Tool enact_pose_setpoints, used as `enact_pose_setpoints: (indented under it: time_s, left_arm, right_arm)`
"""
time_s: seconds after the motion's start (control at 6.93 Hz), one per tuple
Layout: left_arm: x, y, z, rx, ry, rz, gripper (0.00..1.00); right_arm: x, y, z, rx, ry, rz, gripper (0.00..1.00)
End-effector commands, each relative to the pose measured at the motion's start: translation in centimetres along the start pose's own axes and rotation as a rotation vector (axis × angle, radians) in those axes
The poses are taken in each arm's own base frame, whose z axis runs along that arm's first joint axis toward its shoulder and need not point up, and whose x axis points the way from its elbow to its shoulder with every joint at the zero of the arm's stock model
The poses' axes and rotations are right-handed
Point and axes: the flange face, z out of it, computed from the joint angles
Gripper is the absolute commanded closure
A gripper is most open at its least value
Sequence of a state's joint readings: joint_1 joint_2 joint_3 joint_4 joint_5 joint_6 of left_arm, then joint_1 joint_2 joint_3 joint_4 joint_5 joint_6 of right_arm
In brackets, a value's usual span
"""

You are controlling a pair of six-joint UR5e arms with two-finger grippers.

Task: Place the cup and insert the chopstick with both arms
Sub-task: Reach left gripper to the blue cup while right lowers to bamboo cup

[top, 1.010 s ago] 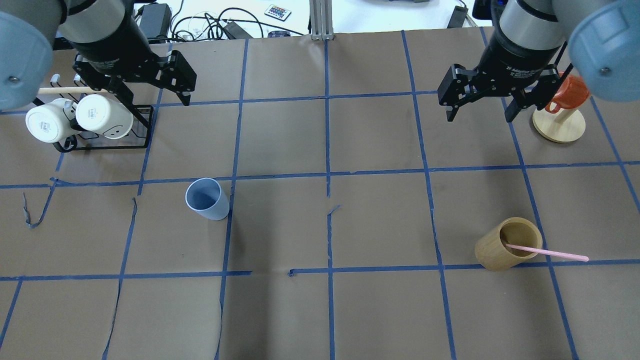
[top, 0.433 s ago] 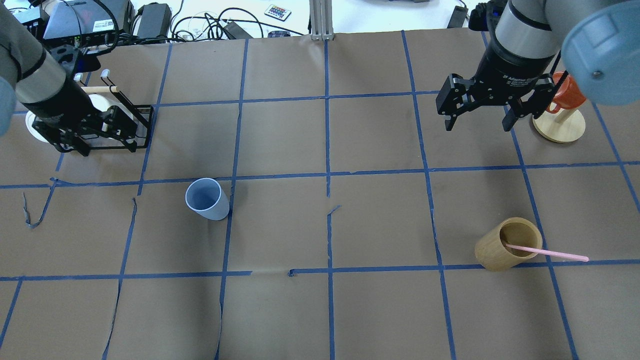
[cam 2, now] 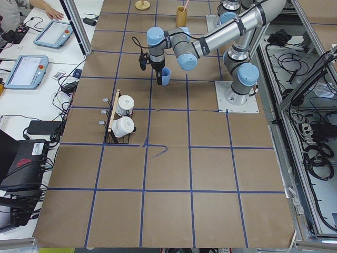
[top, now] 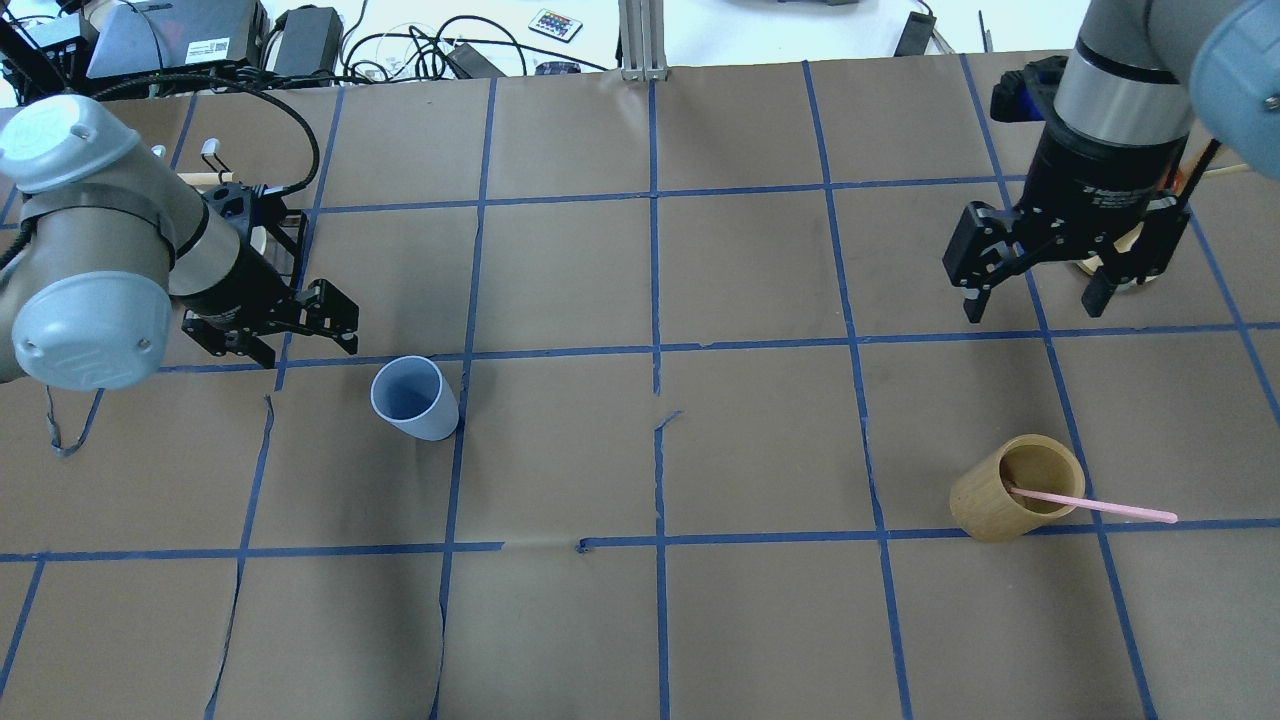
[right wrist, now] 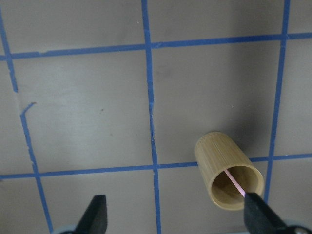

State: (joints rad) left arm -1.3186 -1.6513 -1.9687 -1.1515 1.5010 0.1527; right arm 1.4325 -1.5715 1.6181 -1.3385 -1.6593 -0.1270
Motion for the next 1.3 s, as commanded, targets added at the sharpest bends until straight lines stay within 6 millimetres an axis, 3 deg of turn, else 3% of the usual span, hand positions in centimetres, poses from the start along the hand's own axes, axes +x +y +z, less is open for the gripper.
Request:
enact_pose_setpoints:
  time_s: [0.0, 0.14, 0.29, 0.72, 0.87, 1.15]
  left_arm:
    - [2.5, 1.3, 2.0, -0.040, 0.006, 0.041, 0.00]
    - [2.3, 1.1, 3.0, -0.047, 0.004, 0.038, 0.02]
    - [2.3, 1.3, 3.5, -0.059, 0.009, 0.049, 0.14]
    - [2.5, 2.2, 6.5, -0.117, 0.047, 0.044, 0.89]
    - [2.5, 1.9, 6.1, -0.090, 0.039, 0.057, 0.98]
    - [4.8, 0.9, 2.4, -0.003, 0.030, 0.100, 0.99]
  right_arm:
    - [2.8, -0.5, 2.0, -0.075, -0.009, -0.126, 0.00]
    - [3.7, -0.2, 4.4, -0.141, 0.015, -0.195, 0.00]
    - [4.7, 0.0, 7.5, -0.208, 0.036, -0.210, 0.00]
    - [5.4, 1.0, 11.6, -0.301, 0.076, -0.312, 0.00]
    - [5.7, 1.4, 13.2, -0.337, 0.118, -0.322, 0.00]
    - [5.2, 1.8, 14.3, -0.353, 0.103, -0.315, 0.00]
